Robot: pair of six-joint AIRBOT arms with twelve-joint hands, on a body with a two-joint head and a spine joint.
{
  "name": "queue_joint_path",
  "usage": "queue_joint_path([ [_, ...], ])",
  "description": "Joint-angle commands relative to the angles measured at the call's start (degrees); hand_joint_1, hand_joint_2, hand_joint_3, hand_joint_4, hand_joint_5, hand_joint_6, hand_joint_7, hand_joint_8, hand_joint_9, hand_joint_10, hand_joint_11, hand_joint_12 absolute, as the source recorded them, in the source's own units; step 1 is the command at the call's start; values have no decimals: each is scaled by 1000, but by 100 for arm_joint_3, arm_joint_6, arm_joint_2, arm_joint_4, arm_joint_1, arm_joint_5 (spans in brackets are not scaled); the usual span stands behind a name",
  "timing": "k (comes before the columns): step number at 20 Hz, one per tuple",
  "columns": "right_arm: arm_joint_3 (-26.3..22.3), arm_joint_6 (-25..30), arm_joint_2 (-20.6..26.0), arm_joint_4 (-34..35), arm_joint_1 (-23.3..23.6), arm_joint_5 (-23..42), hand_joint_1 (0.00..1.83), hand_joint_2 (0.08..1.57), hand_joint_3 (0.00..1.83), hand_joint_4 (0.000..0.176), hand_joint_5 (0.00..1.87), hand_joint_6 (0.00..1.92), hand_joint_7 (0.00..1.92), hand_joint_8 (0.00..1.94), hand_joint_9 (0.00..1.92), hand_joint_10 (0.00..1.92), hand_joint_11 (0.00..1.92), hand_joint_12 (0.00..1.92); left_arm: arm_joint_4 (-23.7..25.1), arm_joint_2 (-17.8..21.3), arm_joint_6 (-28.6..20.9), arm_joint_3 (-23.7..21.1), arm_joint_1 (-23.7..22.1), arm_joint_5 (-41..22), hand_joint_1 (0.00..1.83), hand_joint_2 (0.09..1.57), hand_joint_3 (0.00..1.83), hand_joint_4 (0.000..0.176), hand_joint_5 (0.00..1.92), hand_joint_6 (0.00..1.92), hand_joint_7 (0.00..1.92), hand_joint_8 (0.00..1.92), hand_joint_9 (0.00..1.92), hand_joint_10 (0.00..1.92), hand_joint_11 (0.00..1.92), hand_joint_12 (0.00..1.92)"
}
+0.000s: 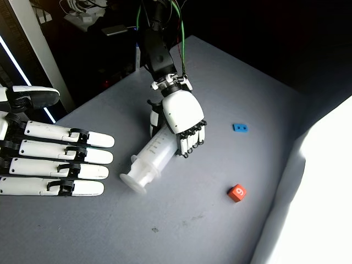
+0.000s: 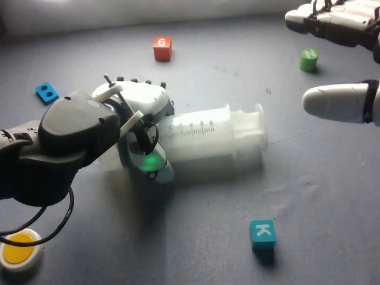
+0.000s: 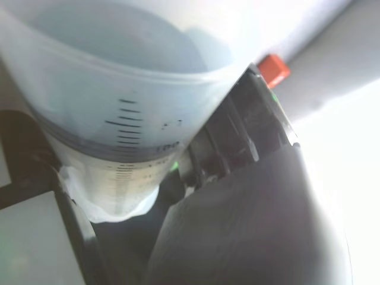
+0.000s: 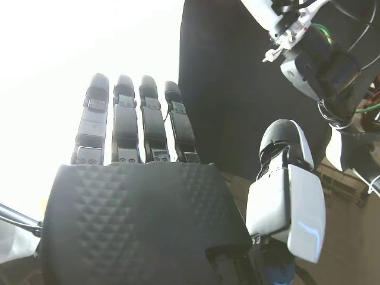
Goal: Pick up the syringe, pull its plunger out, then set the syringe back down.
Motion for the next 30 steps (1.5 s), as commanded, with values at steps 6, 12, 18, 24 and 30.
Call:
queue_joint_path([
  [6, 187, -40, -309, 528, 611, -35, 44, 1010, 0, 0, 95, 0, 104, 0, 96, 0, 0, 219, -182, 324, 424, -311, -476, -35, 1227, 1149, 0, 0, 946, 882, 908, 1312, 764, 1178, 499, 1570],
  [12, 354, -31, -598, 904, 861, -287, 748, 878, 0, 0, 79, 4, 107, 7, 96, 3, 0, 270, -1090, 712, 1473, -589, -1123, 111, 1216, 1146, 1, 0, 918, 957, 932, 1243, 786, 1098, 508, 1497],
  [18, 661, -222, -980, 958, 915, -335, 1172, 972, 0, 0, 135, 20, 178, 17, 196, 20, 0, 552, -1895, 1088, 2268, -746, -1738, 75, 1208, 1159, 0, 0, 899, 998, 904, 1274, 780, 1125, 512, 1524],
  [24, 741, -223, -1171, 979, 965, -284, 1036, 996, 2, 0, 152, 7, 205, 4, 222, 5, 0, 591, -2070, 1148, 2380, -783, -1954, 77, 1213, 1160, 1, 0, 910, 958, 889, 1325, 750, 1222, 493, 1591],
  [30, 1256, -226, -1656, 1070, 1022, -166, 1067, 983, 0, 0, 149, 6, 196, 6, 219, 9, 0, 595, -2108, 1160, 2392, -836, -1983, 74, 1202, 1171, 2, 0, 873, 1037, 881, 1318, 747, 1185, 470, 1584],
])
